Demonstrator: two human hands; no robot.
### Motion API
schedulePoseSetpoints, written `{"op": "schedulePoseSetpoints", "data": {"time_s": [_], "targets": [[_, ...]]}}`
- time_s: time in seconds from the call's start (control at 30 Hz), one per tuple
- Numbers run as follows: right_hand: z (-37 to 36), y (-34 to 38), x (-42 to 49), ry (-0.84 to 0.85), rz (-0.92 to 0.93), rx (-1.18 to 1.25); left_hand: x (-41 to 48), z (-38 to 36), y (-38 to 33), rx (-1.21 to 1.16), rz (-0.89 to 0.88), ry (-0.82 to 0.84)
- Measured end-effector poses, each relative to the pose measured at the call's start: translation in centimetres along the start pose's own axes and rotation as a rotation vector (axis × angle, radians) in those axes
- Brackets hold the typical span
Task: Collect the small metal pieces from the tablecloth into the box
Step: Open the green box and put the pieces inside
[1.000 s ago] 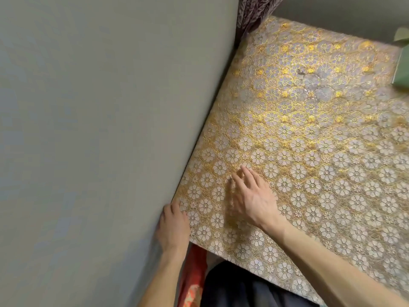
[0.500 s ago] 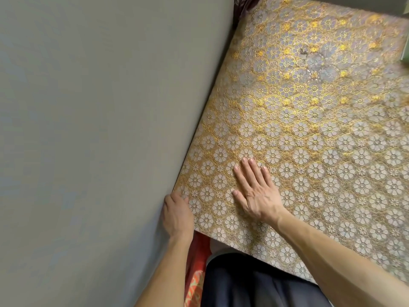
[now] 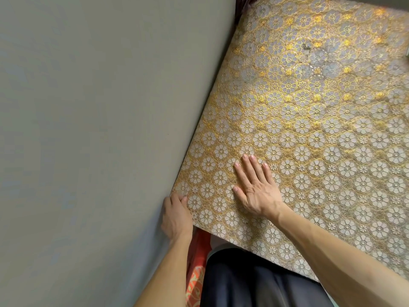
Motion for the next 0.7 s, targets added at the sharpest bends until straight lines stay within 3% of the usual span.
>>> {"op": "schedulePoseSetpoints", "data": {"time_s": [0.3,0.5,0.6,0.7], "targets": [[0.2,0.1,0.0,0.030,-0.020,-0.014,0.4,-0.4,0.1,0.037,-0.002,0.085],[0.3,0.2,0.0,0.051,-0.025,-0.019,-0.4,-0.5,0.2,-0.460,0.147,0.118],[0.7,0.2,0.0,0.055,-0.023,-0.025,-1.5,-0.6,0.2,-0.632,0.210,0.198],[1.5,0.6,-0.1,0.093,-0.021,-0.031,-2.5,-1.7,0.7,-0.943,0.399,0.348]]}}
Point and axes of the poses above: each hand's wrist, its own x-axis towards the middle knuckle, its own z-axis out of the back of the hand, y = z × x, the point moved 5 cm from there along x, towards the middle knuckle
